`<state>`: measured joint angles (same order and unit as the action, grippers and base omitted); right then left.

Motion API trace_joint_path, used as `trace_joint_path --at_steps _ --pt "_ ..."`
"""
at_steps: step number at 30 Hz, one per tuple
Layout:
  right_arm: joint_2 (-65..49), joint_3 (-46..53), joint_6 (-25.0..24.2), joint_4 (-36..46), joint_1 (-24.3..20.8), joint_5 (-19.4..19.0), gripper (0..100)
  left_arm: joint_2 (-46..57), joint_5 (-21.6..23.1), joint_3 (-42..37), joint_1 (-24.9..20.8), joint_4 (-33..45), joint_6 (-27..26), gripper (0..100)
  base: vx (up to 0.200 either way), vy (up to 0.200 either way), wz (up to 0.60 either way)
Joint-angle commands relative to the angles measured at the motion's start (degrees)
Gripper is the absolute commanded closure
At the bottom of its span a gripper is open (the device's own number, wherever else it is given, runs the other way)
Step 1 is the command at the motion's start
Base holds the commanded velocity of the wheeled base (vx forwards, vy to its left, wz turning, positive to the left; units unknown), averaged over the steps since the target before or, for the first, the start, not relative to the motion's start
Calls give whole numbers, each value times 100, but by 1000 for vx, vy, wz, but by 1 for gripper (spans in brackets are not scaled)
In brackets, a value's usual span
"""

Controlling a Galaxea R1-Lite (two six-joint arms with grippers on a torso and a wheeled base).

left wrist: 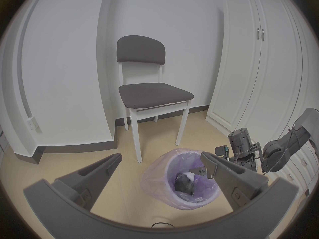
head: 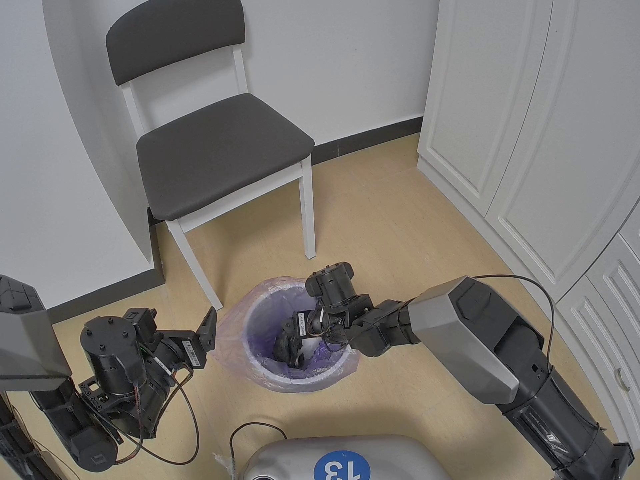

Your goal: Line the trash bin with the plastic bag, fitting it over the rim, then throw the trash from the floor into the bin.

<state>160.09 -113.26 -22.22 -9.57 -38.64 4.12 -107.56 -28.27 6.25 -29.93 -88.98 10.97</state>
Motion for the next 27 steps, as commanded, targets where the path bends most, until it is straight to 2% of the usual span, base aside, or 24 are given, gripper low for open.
trace_joint_path --at_steps 1,9,16,17,19,23,25,27 --pt "-57 24 8 -1 15 27 0 -11 -3 -1 5 -102 1 0 0 0 0" --pt "-716 472 43 8 103 186 0 -442 -3 -124 -4 -102 -60 0 0 0 0" --pt "-2368 2361 341 -98 604 150 0 -1540 23 271 22 -102 -104 0 0 0 0" --pt "-2790 2950 429 -142 815 115 0 -1760 85 526 198 -102 -271 0 0 0 0" --pt "-3001 3249 447 -238 946 115 0 -1918 173 702 382 -76 -517 0 0 0 0" --pt "-3730 4357 491 -792 1465 107 0 -2815 753 1396 1279 -102 -1563 0 0 0 0" --pt "-3889 4603 508 -915 1579 107 0 -2999 841 1572 1437 -76 -1721 0 0 0 0" --pt "-4337 5200 508 -1249 1878 115 0 -3430 937 2099 1754 -5 -2002 0 0 0 0"
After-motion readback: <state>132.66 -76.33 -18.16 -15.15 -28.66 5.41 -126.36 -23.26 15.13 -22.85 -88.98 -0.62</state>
